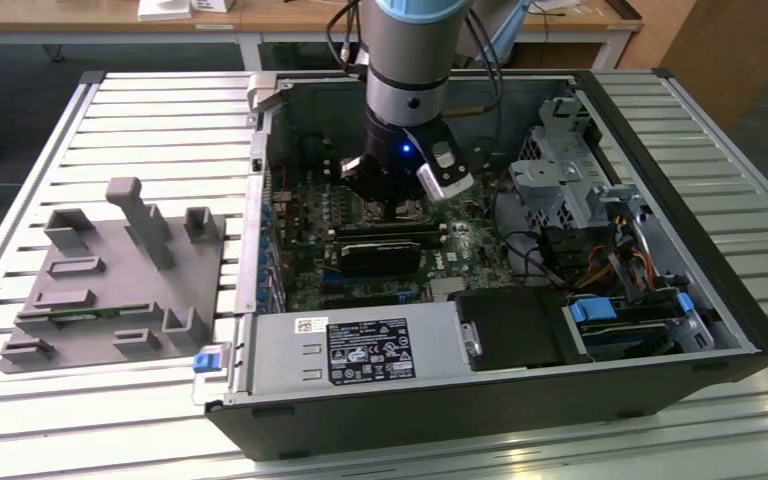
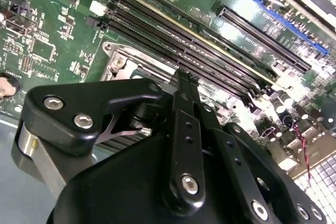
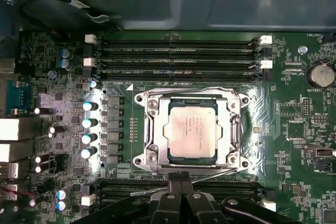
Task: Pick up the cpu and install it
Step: 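Install the second cpu locking lever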
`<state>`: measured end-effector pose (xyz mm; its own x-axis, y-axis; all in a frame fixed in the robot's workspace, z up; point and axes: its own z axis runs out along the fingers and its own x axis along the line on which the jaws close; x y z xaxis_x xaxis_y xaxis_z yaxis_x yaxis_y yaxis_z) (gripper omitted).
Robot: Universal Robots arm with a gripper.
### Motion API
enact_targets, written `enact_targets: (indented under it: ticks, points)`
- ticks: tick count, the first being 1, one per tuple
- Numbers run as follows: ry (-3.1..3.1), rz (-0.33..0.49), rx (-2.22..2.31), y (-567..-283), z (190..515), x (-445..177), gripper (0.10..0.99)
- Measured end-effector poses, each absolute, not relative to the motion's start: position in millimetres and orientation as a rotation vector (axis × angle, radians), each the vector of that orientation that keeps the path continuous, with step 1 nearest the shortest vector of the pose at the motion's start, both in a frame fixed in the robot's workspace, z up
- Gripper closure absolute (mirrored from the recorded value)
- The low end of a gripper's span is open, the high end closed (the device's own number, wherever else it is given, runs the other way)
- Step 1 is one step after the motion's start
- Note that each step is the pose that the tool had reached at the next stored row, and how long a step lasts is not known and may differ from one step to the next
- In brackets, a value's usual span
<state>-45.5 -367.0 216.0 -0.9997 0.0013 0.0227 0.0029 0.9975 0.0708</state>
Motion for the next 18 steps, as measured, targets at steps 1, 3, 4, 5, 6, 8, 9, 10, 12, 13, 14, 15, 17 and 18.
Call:
enact_targets:
  ticks: [1,3,4,5,6,8,9,10,12,13,14,15,17,18]
  points:
    - [-3.117,-0.112,-0.003,-368,216,-46,0.98]
    - [-3.117,-0.113,-0.003,-370,216,-47,0.98]
    - [-3.117,-0.114,-0.003,-372,216,-48,0.98]
    - [-3.117,-0.115,-0.003,-373,216,-49,0.98]
    - [-3.117,-0.118,-0.003,-374,216,-50,0.98]
    - [-3.116,-0.13,-0.003,-376,216,-54,0.98]
    - [-3.116,-0.139,-0.003,-377,216,-55,0.98]
    - [-3.115,-0.146,-0.003,-377,216,-57,0.98]
    - [-3.115,-0.163,-0.003,-377,215,-59,0.98]
    - [-3.114,-0.175,-0.002,-377,214,-59,0.98]
    - [-3.114,-0.184,-0.002,-377,213,-59,0.98]
    - [-3.113,-0.191,-0.002,-377,212,-59,0.98]
    - [-3.112,-0.208,-0.002,-377,211,-59,0.98]
    - [-3.111,-0.221,-0.002,-377,210,-59,0.98]
